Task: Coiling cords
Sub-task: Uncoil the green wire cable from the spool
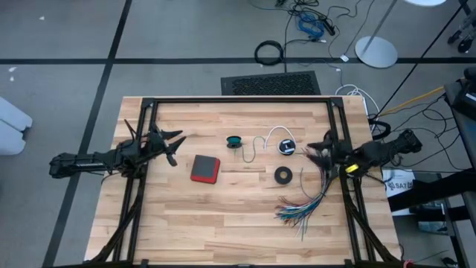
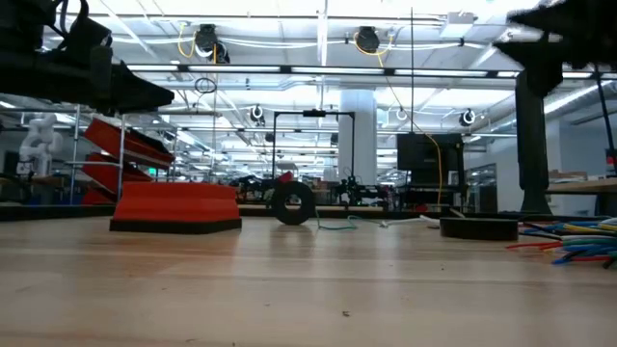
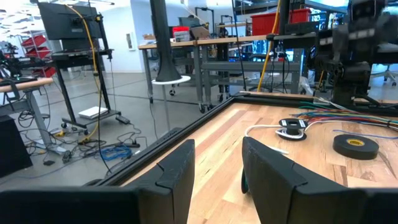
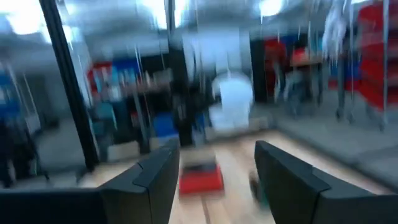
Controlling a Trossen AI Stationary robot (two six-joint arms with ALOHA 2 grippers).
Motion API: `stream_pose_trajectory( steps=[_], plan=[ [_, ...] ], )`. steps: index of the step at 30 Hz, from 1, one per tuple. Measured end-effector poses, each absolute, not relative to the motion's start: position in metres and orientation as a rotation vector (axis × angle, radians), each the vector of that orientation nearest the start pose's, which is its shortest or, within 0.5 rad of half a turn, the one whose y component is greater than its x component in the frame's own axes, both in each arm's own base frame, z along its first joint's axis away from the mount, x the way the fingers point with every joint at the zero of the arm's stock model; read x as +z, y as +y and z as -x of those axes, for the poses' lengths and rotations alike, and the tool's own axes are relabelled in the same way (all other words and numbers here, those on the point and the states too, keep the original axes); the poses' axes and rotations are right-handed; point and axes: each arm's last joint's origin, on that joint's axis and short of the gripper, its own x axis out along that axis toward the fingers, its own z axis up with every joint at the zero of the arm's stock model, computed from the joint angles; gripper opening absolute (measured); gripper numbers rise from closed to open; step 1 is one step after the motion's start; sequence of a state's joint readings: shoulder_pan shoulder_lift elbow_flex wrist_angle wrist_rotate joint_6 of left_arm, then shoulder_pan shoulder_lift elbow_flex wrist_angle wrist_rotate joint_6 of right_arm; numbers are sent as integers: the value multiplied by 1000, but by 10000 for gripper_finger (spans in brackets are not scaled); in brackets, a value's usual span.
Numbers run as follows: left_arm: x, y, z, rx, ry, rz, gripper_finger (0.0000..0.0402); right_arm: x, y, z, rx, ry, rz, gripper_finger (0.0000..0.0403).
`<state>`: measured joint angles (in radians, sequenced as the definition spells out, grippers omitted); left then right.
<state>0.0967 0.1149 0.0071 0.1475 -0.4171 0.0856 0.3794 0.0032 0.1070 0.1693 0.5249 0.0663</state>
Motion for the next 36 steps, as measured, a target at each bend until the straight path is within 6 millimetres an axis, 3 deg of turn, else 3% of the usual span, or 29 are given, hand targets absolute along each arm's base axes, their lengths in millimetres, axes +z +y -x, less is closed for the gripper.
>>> stream_pose_trajectory(
  steps=[8,11,17,22,27,32,36],
  plan=[
    [171,22,-100,515,-18,-77,142,268,11,-51,8,-875,-137,196],
    [171,22,-100,515,-18,-77,142,295,11,-42,61,-964,-58,196],
    [171,22,-100,515,-18,-77,142,363,15,-53,38,-746,172,196],
    [171,22,-100,515,-18,-77,142,410,23,-87,-49,-344,202,196],
    [171,22,-100,515,-18,-77,142,404,34,-121,-90,153,279,196],
    [171,22,-100,515,-18,-77,142,366,41,-137,-101,575,189,196],
    [171,22,-100,515,-18,-77,142,333,45,-147,-148,753,112,196]
  ],
)
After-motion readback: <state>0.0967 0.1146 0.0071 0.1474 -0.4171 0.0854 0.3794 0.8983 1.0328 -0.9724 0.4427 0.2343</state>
